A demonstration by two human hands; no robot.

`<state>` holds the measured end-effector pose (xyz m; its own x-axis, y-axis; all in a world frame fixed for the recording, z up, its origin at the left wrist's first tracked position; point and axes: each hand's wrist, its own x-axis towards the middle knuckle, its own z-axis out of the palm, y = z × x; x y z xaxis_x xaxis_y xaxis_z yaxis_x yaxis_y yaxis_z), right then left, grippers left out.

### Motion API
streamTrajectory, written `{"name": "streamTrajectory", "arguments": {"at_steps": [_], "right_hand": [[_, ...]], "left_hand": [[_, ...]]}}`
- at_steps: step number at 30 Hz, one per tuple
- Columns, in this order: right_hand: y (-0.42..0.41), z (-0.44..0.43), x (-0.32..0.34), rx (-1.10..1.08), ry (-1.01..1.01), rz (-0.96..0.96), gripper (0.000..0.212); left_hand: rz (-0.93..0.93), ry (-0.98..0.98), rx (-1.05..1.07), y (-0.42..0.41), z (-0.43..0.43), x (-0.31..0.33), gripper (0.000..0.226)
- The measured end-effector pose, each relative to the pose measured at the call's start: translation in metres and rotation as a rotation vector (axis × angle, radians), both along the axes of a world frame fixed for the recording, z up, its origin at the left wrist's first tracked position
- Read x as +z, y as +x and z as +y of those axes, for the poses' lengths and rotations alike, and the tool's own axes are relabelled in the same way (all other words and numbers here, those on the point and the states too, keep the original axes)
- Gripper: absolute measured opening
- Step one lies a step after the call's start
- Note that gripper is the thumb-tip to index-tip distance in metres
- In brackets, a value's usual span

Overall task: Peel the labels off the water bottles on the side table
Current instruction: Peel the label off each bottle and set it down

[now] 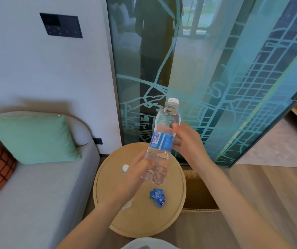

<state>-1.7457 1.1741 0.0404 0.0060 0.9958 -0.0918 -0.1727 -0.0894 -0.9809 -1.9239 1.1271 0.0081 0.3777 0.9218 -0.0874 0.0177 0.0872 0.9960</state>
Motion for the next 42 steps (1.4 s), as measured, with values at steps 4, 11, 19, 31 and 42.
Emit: {"name": "streamTrajectory", "arguments": {"at_steps": [4, 11, 19, 31, 42], "right_hand": [[0.003, 0.006, 0.012, -0.001, -0.023, 0.049, 0.046], [0.006, 0.005, 0.013, -0.001, -0.008, 0.068, 0.055], [0.010, 0.002, 0.008, -0.085, 0.014, 0.015, 0.040], [0.002, -0.007, 0.010, -0.205, 0.036, -0.074, 0.054], [-0.005, -0.016, 0.008, -0.293, 0.027, -0.058, 0.058]], "left_hand": [[-0.048, -0.010, -0.032, 0.003, 0.002, -0.007, 0.035], [-0.057, -0.086, -0.104, -0.001, 0.006, -0.018, 0.046], [0.095, 0.077, -0.065, -0.010, 0.010, -0.013, 0.045], [0.435, 0.493, 0.301, 0.017, 0.016, 0.027, 0.028], [0.418, 0.539, 0.439, 0.036, 0.008, 0.015, 0.024]]}}
